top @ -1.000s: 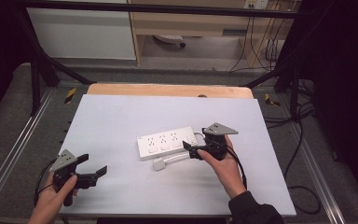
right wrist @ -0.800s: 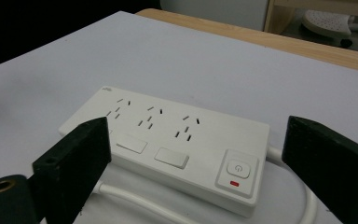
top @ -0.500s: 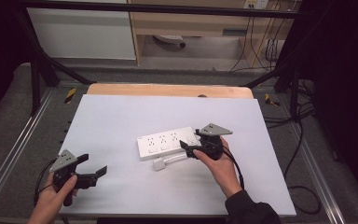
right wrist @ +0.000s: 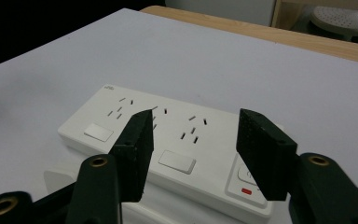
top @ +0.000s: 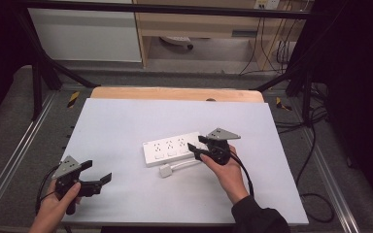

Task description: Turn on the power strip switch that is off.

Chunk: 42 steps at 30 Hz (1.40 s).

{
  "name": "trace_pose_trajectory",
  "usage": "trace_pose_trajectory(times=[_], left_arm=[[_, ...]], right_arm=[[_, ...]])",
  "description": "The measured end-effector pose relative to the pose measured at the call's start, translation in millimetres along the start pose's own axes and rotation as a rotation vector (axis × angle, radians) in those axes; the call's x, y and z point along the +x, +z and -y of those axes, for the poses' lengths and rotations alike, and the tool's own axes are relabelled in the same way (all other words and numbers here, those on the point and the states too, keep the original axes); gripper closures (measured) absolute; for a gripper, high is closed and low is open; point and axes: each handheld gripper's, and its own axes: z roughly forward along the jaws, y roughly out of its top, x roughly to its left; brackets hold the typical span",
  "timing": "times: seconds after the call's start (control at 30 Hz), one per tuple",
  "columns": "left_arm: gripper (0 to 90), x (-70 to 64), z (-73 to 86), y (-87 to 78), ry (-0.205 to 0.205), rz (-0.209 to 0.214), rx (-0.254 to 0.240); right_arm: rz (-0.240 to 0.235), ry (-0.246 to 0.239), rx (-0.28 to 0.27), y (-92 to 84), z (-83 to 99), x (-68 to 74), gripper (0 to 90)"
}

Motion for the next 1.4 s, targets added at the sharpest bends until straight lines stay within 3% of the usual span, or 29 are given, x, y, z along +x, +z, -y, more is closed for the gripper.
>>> trace_pose_trajectory(times=[0.77,1.4], left_arm=[[7.3,0.3,0.3,0.1,0.006,-0.007,0.006],[7.3,0.3,0.4,0.4,0.009,-0.009,0.009]], right_arm=[[-0.007,0.019,0.019,20.8,8.4,-0.6,73.9],[-0.028,0.046,0.042,34.0,15.2,-2.4,84.4]])
